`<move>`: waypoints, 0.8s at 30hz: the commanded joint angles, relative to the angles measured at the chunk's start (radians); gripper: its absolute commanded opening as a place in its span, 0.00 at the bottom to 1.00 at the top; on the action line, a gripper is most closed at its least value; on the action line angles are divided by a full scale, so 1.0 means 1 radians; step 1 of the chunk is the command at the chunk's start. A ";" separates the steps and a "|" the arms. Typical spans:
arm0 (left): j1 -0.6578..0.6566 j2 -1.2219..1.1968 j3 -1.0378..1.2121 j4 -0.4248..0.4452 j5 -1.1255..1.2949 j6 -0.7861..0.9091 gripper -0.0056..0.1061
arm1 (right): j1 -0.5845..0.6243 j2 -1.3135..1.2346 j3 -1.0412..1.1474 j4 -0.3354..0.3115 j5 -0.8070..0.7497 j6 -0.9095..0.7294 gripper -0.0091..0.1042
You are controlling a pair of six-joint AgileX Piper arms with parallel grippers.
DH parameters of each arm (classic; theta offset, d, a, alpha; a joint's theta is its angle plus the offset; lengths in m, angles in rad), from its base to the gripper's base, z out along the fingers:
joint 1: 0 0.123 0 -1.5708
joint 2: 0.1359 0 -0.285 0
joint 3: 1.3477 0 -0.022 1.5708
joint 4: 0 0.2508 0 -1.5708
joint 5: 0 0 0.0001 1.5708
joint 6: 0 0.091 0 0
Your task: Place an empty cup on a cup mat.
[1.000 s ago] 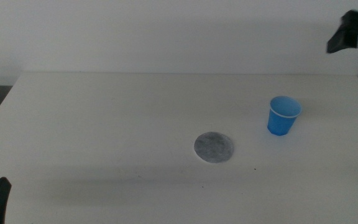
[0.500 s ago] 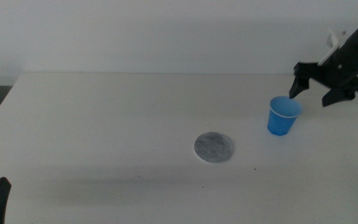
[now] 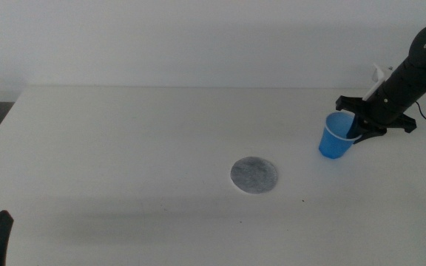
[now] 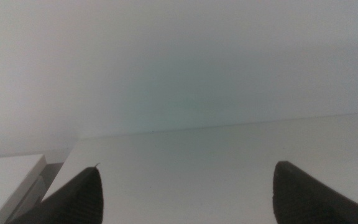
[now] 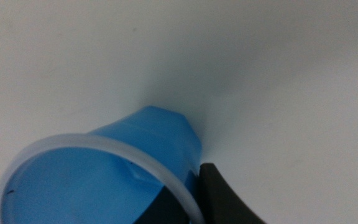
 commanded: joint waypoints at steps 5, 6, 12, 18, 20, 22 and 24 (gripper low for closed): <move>-0.002 -0.004 0.000 0.000 -0.005 -0.003 0.89 | 0.089 -0.088 -0.017 -0.002 0.045 0.005 0.10; -0.002 -0.004 0.000 0.000 -0.005 -0.003 0.89 | 0.113 -0.099 -0.017 -0.002 0.047 0.013 0.10; -0.002 -0.004 0.000 0.000 -0.005 -0.003 0.89 | 0.260 -0.114 -0.017 -0.025 0.066 0.056 0.10; -0.002 -0.004 0.000 0.000 -0.005 -0.003 0.89 | 0.375 -0.111 -0.017 -0.096 0.052 0.110 0.10; -0.002 -0.004 0.000 0.000 -0.005 -0.003 0.89 | 0.396 -0.111 -0.017 -0.106 0.043 0.118 0.10; -0.002 -0.004 0.000 0.000 -0.005 -0.003 0.89 | 0.410 -0.111 -0.017 -0.118 0.035 0.135 0.10; -0.002 -0.004 0.000 0.000 -0.005 -0.003 0.89 | 0.420 -0.108 -0.017 -0.138 0.023 0.135 0.10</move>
